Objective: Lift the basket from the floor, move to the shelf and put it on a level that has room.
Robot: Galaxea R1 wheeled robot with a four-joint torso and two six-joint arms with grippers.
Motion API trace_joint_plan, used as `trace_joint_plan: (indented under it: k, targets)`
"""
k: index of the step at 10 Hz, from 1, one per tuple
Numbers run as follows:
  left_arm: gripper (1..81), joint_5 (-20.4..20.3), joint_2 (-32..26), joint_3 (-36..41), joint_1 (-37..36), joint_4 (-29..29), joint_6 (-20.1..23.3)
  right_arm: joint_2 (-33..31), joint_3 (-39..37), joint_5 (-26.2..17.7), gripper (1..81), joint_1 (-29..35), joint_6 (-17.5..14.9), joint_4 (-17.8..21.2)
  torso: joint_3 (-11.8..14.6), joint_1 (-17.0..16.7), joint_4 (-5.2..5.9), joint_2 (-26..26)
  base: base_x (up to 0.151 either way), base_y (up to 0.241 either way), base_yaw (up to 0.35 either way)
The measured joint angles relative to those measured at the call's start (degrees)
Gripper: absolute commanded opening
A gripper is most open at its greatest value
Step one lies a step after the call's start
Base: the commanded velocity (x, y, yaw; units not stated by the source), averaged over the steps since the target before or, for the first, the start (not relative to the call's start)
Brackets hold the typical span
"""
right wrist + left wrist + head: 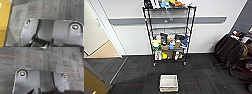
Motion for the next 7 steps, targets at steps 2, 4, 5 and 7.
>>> trace_joint_plan:
  k: [2,4,5,7]
  targets:
    - [81.1,0.1,0.0,0.0,0.4,0.0,0.0,0.0,0.0,-0.1,81.1,-0.3,0.0,0.0,0.0,0.0,0.00,0.0,0.122,0.000,0.000]
    - [81.1,0.1,0.1,0.0,0.3,0.0,0.0,0.0,-0.1,-0.1,81.1,-0.2,0.0,0.0,0.0,0.0,0.00,0.0,0.122,0.000,0.000]
    - [81.1,0.1,0.1,0.0,0.3,0.0,0.0,-0.1,-0.2,-0.1,81.1,-0.3,0.0,0.0,0.0,0.0,0.00,0.0,0.122,0.000,0.000]
    - [81.1,0.1,0.1,0.0,0.3,0.0,0.0,0.0,-0.2,-0.1,81.1,-0.3,0.0,0.0,0.0,0.0,0.00,0.0,0.122,0.000,0.000]
